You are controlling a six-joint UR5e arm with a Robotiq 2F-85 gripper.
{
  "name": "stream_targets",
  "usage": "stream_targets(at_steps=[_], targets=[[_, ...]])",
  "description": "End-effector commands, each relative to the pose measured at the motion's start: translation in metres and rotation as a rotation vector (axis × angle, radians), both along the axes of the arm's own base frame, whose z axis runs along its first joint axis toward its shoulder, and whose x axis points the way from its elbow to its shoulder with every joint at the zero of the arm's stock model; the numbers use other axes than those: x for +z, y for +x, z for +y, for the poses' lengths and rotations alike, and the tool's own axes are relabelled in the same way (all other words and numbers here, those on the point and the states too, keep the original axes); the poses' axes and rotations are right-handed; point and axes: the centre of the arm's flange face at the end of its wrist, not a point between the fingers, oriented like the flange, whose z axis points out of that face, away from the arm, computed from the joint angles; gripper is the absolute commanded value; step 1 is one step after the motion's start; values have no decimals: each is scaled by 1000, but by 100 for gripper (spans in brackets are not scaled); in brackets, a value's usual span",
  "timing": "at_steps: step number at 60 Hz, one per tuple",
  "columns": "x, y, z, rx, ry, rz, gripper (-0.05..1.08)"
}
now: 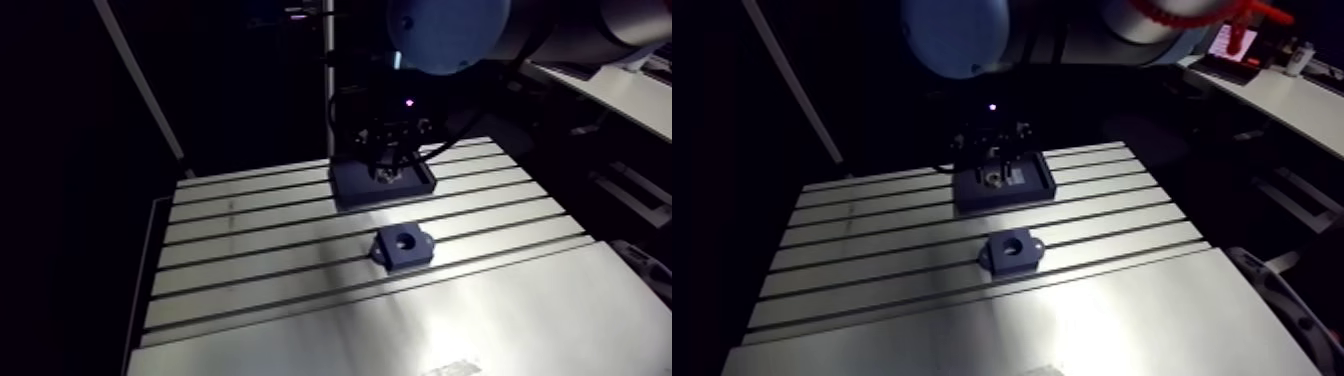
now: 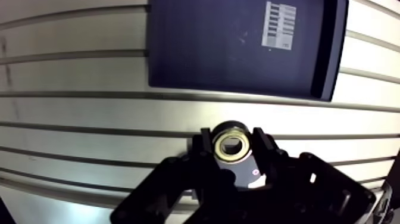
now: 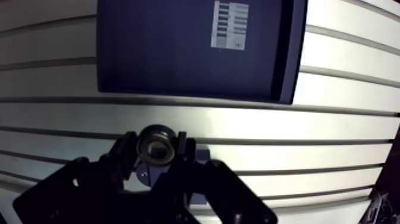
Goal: Pick up the bearing and press it into the housing until flush.
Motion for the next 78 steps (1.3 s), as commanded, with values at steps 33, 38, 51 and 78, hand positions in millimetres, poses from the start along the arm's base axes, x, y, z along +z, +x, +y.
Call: stream_targets(at_steps=[33, 38, 51, 78], targets=[[-7, 63, 3, -4, -9, -37, 66], [-7, 64, 3, -1, -4, -22, 66], [-16, 72, 2, -2, -3, -24, 66], [-29, 79, 7, -15, 0, -1, 66]])
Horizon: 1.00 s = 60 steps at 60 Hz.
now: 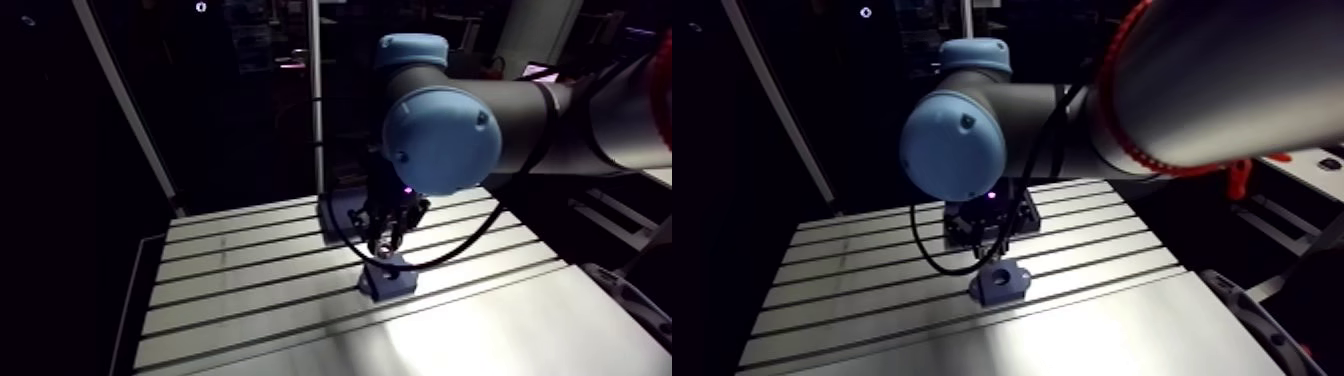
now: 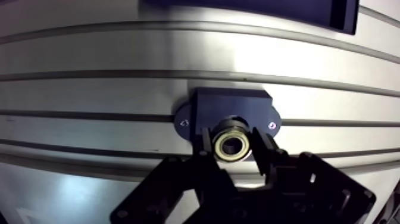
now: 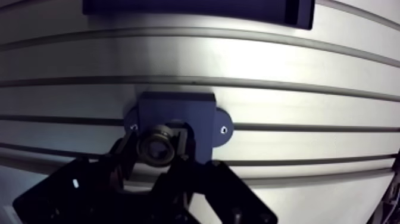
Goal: Pick up the bearing and press it into the housing until flush.
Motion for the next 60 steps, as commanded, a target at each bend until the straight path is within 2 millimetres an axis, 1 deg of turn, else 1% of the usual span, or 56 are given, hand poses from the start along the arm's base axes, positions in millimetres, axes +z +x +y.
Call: stream_targets(at_steps=[1, 9, 12, 15, 31, 49, 60], targets=[[-7, 2, 5, -10, 0, 7, 66], [-9, 3, 8, 16, 0, 10, 66], [-11, 5, 18, 1, -3, 7, 66], [-11, 5, 20, -1, -3, 6, 66], [-14, 8, 18, 0, -7, 1, 66], [-21, 15, 14, 15, -15, -17, 66], [-23, 16, 14, 20, -10, 4, 66]])
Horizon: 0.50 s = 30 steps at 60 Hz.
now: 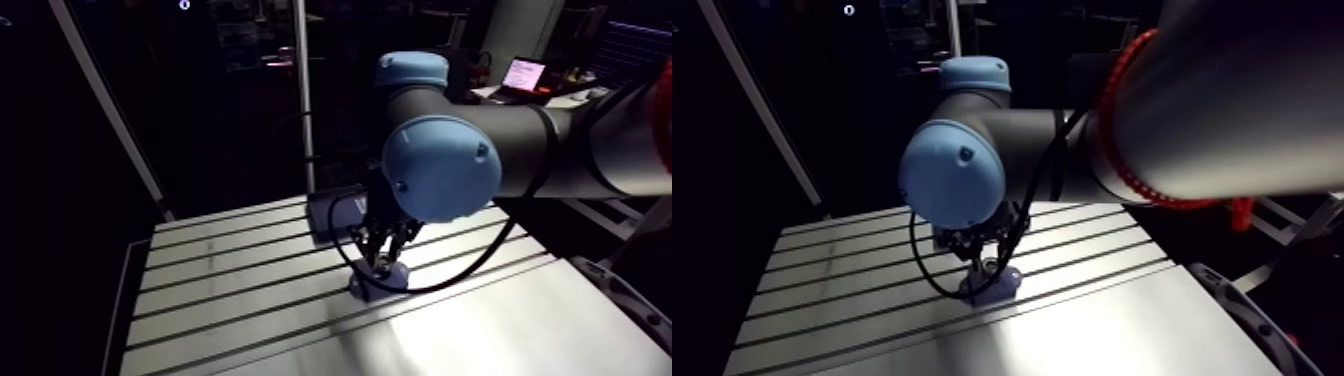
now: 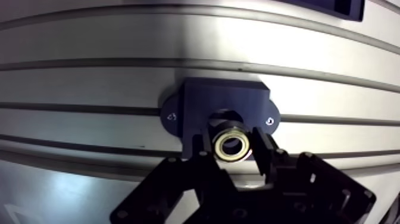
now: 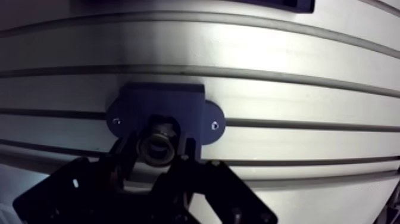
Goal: Pick up the bearing and press it into the housing until flush.
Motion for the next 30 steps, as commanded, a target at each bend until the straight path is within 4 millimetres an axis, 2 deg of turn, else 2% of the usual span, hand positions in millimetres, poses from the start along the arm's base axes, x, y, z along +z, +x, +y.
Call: stream_targets(at_steps=[1, 30], targets=[[-4, 2, -1, 9, 3, 17, 66], [-15, 2, -1, 5, -15, 5, 66]])
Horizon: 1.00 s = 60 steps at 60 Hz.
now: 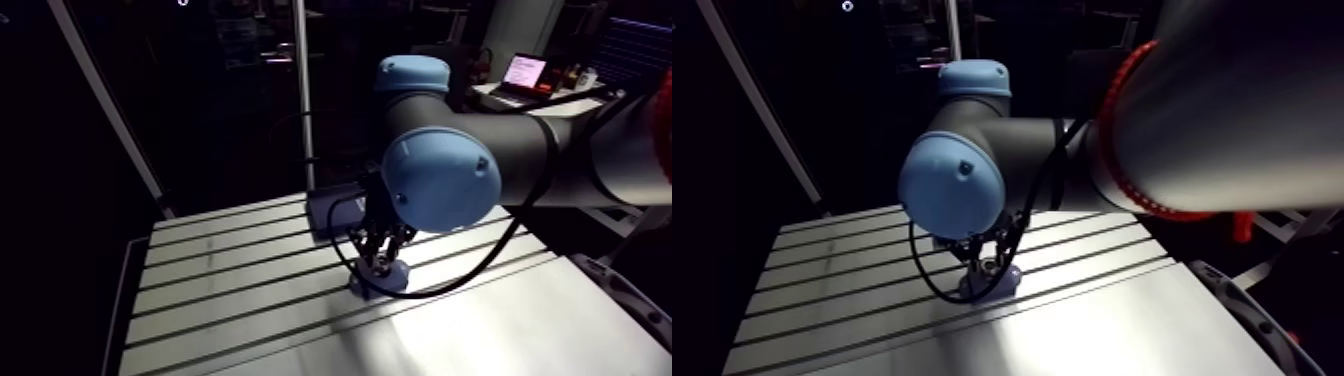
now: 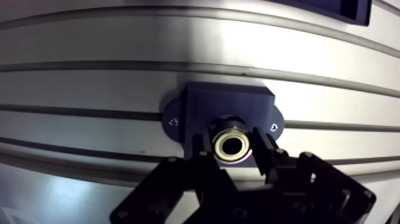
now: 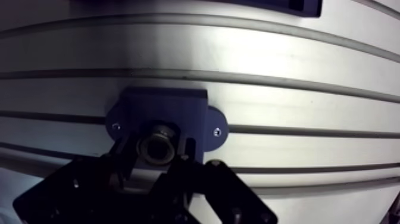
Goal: Pick up the bearing and press it into the housing until flush.
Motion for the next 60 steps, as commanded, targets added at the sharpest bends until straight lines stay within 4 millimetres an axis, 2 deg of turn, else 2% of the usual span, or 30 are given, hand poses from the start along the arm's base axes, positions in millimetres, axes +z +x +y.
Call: stream_targets(at_steps=[1, 60], targets=[[-7, 1, 0, -3, -9, -11, 66], [-14, 1, 2, -4, -10, 2, 66]])
